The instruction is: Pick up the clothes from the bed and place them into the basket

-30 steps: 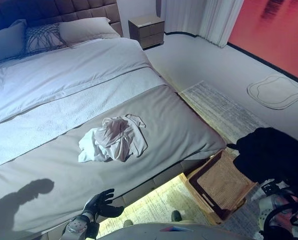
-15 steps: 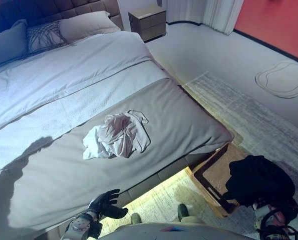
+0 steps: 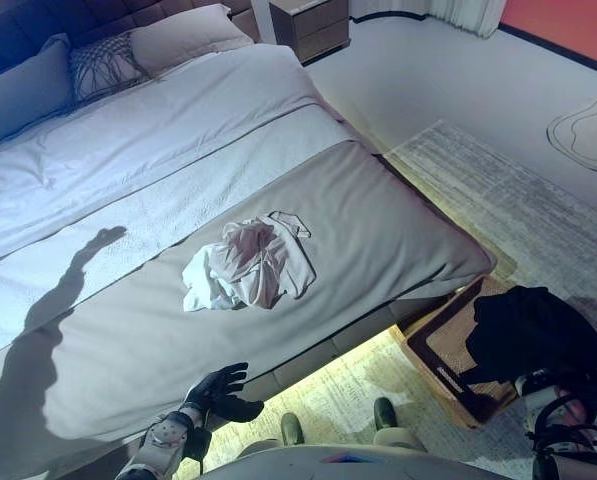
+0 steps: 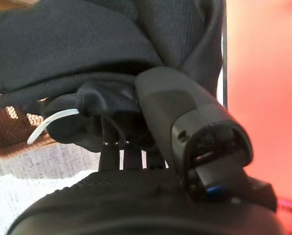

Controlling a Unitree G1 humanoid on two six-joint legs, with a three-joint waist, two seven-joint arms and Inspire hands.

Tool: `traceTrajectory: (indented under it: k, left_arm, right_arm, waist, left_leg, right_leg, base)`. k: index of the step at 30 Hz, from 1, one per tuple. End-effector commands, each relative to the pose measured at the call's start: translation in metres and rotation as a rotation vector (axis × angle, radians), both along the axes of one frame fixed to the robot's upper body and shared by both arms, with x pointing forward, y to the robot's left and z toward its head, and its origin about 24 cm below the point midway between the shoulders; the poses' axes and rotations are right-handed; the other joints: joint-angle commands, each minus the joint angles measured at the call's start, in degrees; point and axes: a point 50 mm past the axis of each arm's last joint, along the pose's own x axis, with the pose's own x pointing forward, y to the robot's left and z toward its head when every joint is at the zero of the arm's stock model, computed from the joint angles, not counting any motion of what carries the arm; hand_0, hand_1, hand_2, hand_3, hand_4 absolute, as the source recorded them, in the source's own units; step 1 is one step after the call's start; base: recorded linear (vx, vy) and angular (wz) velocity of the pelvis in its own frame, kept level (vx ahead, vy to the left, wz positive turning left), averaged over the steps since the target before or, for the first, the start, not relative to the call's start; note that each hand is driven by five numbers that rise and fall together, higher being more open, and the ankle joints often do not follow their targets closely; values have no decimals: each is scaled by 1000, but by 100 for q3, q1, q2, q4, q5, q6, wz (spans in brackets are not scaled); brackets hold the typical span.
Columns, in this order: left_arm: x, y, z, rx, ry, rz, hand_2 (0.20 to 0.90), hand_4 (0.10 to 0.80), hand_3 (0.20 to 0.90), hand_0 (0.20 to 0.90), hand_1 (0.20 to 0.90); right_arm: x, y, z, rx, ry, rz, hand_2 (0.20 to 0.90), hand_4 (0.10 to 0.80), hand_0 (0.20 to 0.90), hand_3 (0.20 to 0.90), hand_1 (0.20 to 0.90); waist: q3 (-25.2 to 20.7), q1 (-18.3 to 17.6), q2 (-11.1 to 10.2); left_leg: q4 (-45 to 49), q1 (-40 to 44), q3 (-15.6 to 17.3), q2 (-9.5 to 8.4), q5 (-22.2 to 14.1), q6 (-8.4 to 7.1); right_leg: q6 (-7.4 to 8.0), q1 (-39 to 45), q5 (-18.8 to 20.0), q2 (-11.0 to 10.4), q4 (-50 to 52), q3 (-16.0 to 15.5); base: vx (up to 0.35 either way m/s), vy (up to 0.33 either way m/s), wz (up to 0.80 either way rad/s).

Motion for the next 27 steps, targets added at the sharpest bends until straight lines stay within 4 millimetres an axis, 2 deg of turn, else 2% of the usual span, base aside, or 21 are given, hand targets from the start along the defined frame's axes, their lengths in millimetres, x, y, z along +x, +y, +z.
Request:
traceTrajectory:
  k: [1, 7, 15, 17, 21, 27]
  left_arm:
    - [25, 5, 14, -11, -124, 5, 900, 800, 900, 900, 900]
    - [22, 4, 12, -16, -118, 7, 900, 800, 900, 900, 900]
    - [16, 6, 10, 2, -103, 6, 900, 800, 900, 900, 900]
    - [15, 6, 9, 5, -99, 9, 900, 800, 900, 900, 900]
    - [10, 8, 7, 17, -86, 23, 900, 800, 900, 900, 900]
    - [-1, 18, 3, 60, -66, 74, 900, 800, 900, 900, 900]
  right_arm:
    - [26, -27, 44, -156, -111, 29, 900, 800, 900, 900, 900]
    - [19, -22, 32, -124, -88, 41, 900, 800, 900, 900, 900]
    - [9, 15, -7, -18, -19, 120, 900, 800, 900, 900, 900]
    - [10, 32, -19, 1, 14, 211, 900, 800, 900, 900, 900]
    - [20, 54, -26, -23, 37, 376, 900, 800, 900, 900, 900]
    - [46, 80, -16, -169, 94, 735, 900, 800, 900, 900, 900]
  waist:
    - [-89, 49, -274]
    - [-142, 56, -314]
    - [-230, 112, -467]
    - [-264, 148, -523]
    - [-303, 176, -621]
    - [-350, 249, -755]
  left_leg:
    - [42, -112, -279, 350, -176, -248]
    - [44, -90, -262, 374, -184, -258]
    - [52, -27, -272, 426, -201, -232]
    - [47, 7, -287, 440, -208, -219]
    - [41, 61, -283, 454, -212, -202]
    - [63, 168, -319, 504, -200, -202]
  right_leg:
    - [314, -228, 365, -529, 54, -204]
    - [313, -205, 350, -534, 54, -227]
    - [290, -120, 341, -486, 54, -254]
    - [275, -77, 335, -466, 54, -261]
    - [248, -7, 320, -427, 54, -251]
    - [156, 161, 233, -327, 69, -277]
  base:
    - [15, 23, -3]
    - [0, 0, 0]
    - [15, -10, 0]
    - [40, -15, 0]
    - [39, -18, 0]
    - [52, -33, 3]
